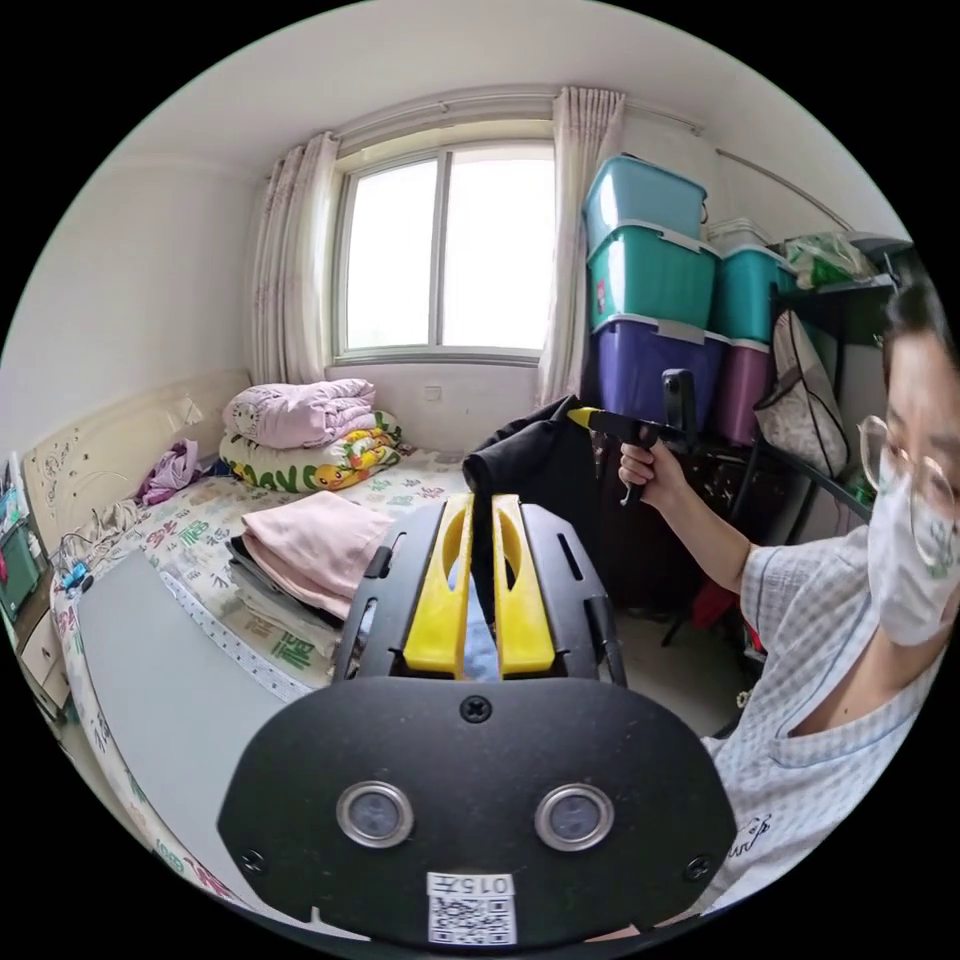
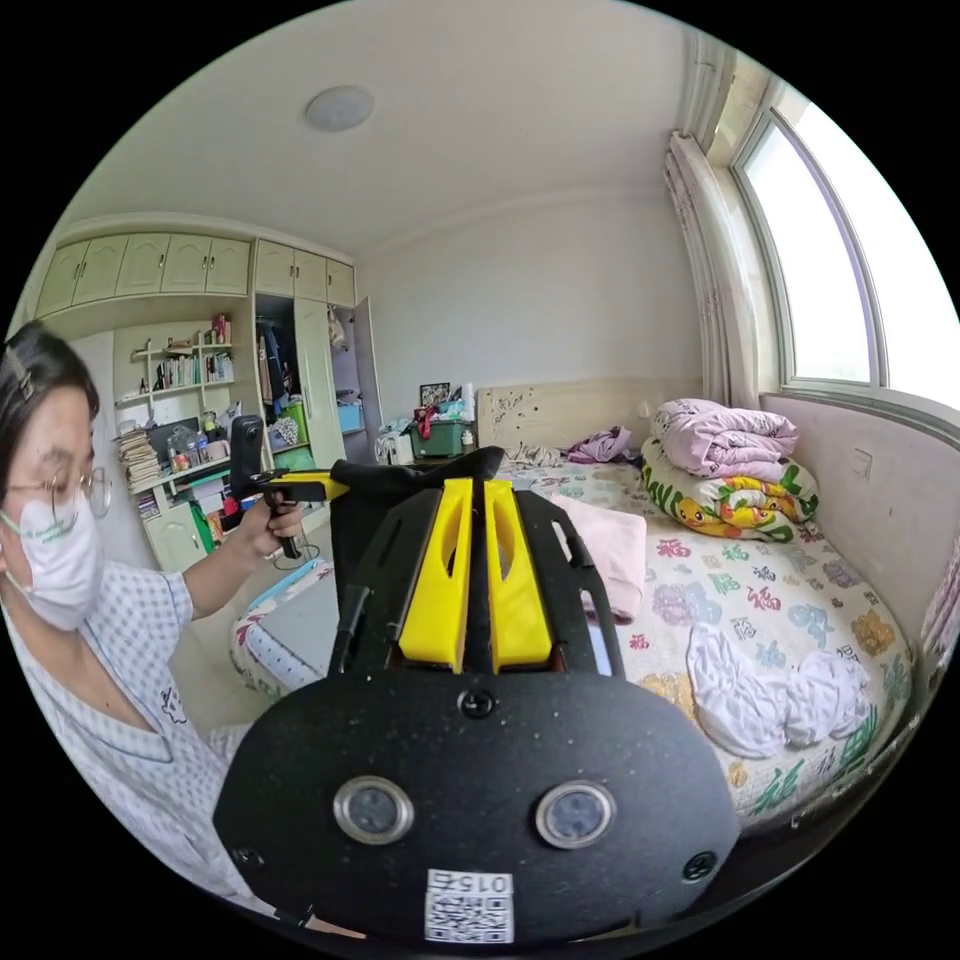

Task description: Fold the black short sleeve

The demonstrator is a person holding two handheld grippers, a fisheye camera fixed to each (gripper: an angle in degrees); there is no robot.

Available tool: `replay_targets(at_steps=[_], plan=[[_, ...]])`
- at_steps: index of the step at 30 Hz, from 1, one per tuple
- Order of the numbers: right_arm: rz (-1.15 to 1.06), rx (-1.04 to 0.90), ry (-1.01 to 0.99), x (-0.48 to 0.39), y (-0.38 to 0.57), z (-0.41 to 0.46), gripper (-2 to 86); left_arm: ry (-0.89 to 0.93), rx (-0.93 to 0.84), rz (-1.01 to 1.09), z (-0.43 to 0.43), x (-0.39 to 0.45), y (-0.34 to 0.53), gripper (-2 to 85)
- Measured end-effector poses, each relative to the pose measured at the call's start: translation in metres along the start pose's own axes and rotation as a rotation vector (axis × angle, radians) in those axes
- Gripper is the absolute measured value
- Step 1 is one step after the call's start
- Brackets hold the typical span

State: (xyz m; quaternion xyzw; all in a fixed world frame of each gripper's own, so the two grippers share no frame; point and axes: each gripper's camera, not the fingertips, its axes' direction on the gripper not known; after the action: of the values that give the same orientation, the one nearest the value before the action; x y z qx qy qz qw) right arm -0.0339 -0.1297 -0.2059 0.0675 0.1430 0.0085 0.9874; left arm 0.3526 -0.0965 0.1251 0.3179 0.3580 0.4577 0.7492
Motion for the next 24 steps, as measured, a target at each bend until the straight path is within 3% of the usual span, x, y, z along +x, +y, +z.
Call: replay_targets(at_steps=[8, 24], plan=[[-0.041, 0.054, 0.105, 0.06, -0.057, 0.087, 0.5, -0.134, 0.063, 0.02, 0.062, -0.079, -0.052, 1.1], [-0.096, -0.053, 0.283, 0.166, -0.141, 0.302, 1.2, -0.134, 0.083, -0.12, 0.188, -0.274, -0.077, 1.5]])
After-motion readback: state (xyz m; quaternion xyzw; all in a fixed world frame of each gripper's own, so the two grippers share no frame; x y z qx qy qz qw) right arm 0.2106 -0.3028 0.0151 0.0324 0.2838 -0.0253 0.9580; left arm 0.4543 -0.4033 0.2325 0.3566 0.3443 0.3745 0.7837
